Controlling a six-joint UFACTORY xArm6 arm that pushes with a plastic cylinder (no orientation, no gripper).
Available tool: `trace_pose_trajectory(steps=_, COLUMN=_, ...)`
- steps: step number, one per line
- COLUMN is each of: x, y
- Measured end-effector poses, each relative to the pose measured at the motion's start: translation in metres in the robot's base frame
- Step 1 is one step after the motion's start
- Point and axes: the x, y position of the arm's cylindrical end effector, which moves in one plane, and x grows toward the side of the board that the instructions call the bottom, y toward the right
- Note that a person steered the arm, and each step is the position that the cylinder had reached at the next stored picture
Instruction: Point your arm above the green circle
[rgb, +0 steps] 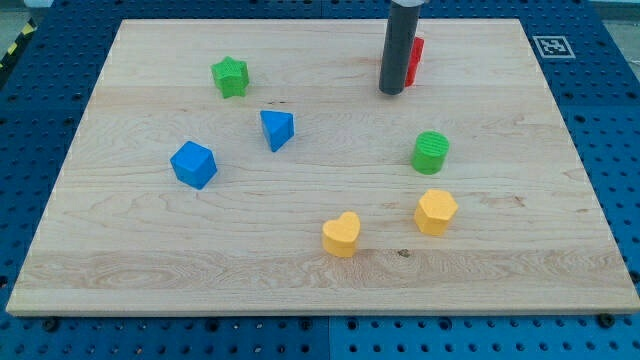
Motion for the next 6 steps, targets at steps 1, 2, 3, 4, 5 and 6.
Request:
trace_pose_trajectory(steps=1, x=0.001, y=0.000)
trace_pose_trajectory(steps=2, x=0.011, y=0.000)
trace_pose_trajectory(steps=3, x=0.011, y=0.000)
trace_pose_trajectory(steps=4, x=0.036, y=0.000)
trace_pose_trajectory(steps=5, x=0.040, y=0.000)
trace_pose_trajectory(steps=6, x=0.048, y=0.036)
